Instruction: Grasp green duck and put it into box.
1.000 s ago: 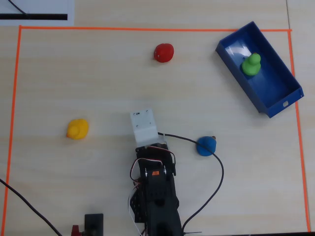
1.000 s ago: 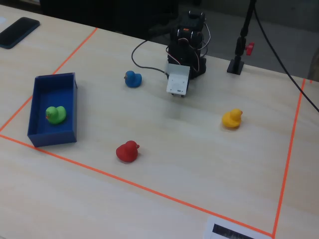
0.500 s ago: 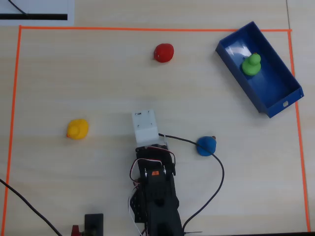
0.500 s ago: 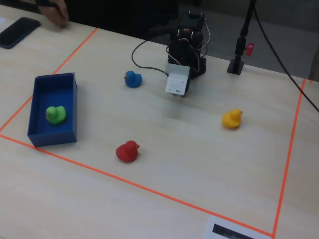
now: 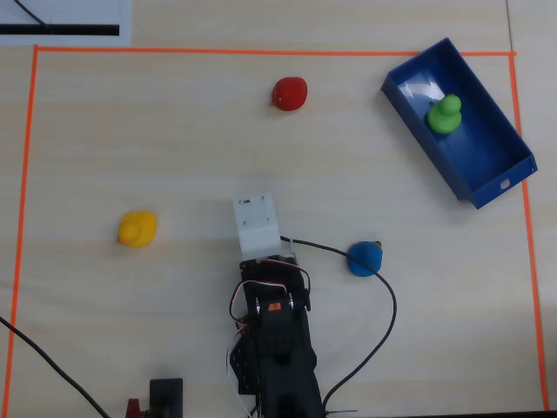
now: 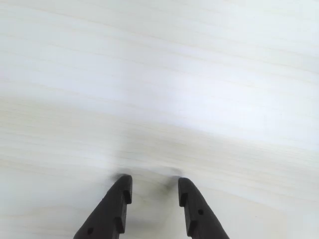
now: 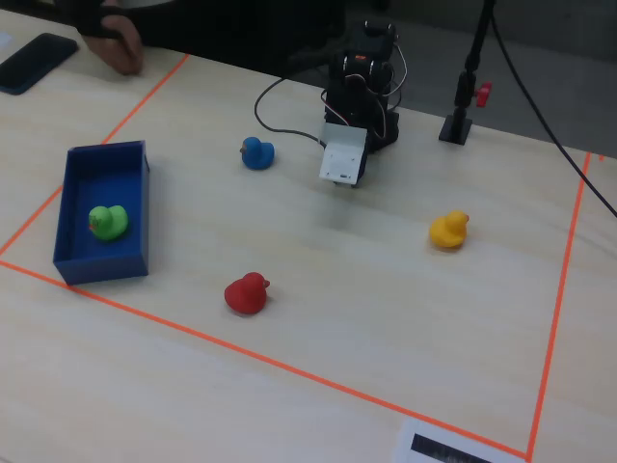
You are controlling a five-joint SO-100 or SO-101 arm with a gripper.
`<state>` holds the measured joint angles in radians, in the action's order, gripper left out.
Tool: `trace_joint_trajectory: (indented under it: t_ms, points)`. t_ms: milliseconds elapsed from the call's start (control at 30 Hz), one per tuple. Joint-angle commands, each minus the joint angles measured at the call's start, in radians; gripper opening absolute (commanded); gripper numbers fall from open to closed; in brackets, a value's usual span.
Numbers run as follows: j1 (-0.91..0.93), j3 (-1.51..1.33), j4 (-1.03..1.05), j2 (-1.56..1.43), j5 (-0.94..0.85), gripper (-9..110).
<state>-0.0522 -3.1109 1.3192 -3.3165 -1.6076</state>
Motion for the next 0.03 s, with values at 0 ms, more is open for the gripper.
trace_joint_trajectory:
  t_ms: [0]
  points:
    - [0.008, 0.0, 0.026, 0.006, 0.005, 10]
